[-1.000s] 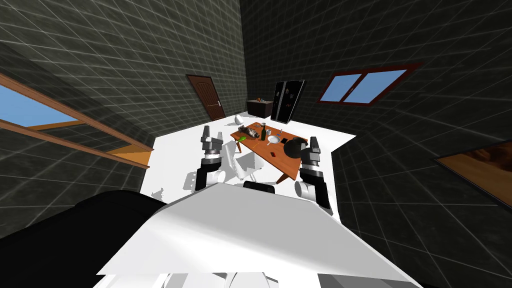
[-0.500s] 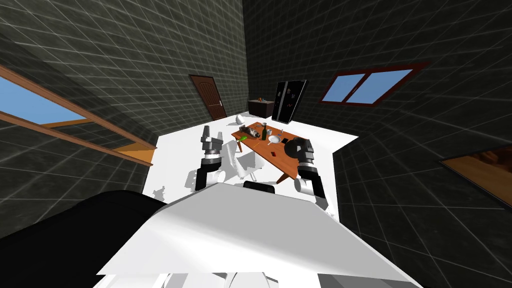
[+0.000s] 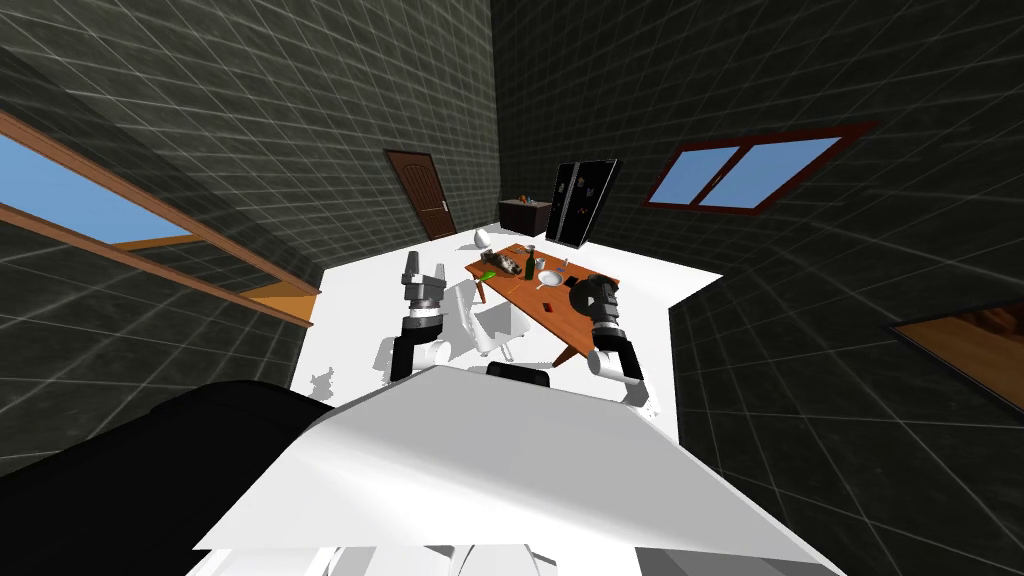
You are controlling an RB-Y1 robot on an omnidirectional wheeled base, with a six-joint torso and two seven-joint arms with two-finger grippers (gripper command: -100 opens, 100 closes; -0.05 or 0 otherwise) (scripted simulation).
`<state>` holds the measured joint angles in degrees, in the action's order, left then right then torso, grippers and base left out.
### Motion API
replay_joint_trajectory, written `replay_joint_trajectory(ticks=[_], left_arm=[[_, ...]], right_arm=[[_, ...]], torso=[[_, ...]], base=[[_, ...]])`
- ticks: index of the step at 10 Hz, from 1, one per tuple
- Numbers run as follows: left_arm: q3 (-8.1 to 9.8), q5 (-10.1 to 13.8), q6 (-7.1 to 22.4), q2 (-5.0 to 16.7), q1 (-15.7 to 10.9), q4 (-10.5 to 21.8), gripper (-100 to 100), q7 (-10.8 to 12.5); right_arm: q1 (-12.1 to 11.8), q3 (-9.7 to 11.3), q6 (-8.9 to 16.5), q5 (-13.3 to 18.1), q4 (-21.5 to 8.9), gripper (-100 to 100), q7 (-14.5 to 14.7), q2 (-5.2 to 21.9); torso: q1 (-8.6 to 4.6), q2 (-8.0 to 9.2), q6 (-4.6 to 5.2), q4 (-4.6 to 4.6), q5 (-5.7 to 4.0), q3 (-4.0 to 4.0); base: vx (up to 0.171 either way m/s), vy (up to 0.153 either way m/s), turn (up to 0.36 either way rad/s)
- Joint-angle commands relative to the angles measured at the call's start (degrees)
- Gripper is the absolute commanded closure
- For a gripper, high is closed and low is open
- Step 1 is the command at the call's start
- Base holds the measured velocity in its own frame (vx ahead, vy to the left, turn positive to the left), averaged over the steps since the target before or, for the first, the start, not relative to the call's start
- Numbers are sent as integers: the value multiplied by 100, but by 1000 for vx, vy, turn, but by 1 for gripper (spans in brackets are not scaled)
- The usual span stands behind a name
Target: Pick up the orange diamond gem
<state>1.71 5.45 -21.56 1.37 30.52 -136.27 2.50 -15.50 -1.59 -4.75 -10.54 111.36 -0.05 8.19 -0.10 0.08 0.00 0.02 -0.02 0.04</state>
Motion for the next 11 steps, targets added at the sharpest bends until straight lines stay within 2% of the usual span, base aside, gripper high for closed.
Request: replay_joint_trajectory(ticks=[1, 2, 4, 5, 6, 7, 8, 9, 10, 11], left_arm=[[0, 0, 0, 0, 0, 0, 0, 0], [0, 0, 0, 0, 0, 0, 0, 0], [0, 0, 0, 0, 0, 0, 0, 0], [0, 0, 0, 0, 0, 0, 0, 0], [0, 0, 0, 0, 0, 0, 0, 0], [0, 0, 0, 0, 0, 0, 0, 0], [0, 0, 0, 0, 0, 0, 0, 0], [0, 0, 0, 0, 0, 0, 0, 0], [0, 0, 0, 0, 0, 0, 0, 0], [0, 0, 0, 0, 0, 0, 0, 0]], right_arm=[[64, -38, 92, -90, -253, -100, -77, 47], [249, -115, 288, -261, -437, -100, -189, 114], [249, -115, 288, -261, -596, -100, -189, 114], [439, -196, 487, -436, -831, -100, -305, 182], [439, -196, 487, -436, -949, -100, -305, 182], [632, -282, 689, -614, -1191, -100, -423, 251], [632, -282, 689, -614, -1310, -100, -423, 251], [829, -371, 894, -796, -1484, -100, -543, 320], [829, -371, 894, -796, -1665, -100, -543, 320], [1028, -463, 1101, -982, -1874, -100, -666, 389]], torso=[[0, 0, 0, 0, 0, 0], [1, 0, 1, 0, 0, 0], [1, -1, 1, 0, 0, 0], [5, -4, 2, -1, 1, -2], [3, -4, 0, -1, 1, -2], [3, -3, 2, -1, 0, -1], [1, -2, 0, 0, 0, -1], [1, -2, 2, 0, 0, -1], [-1, -3, 0, 0, 0, -1], [0, -4, 2, -1, -1, -2]], base=[[-24, -17, 33], [-25, -21, 44], [-16, -13, 17], [-20, -16, 39], [-19, -17, 46], [-23, -18, 70], [-20, -19, 30], [-23, -22, 51], [-15, -21, 43], [-17, -23, 78]])
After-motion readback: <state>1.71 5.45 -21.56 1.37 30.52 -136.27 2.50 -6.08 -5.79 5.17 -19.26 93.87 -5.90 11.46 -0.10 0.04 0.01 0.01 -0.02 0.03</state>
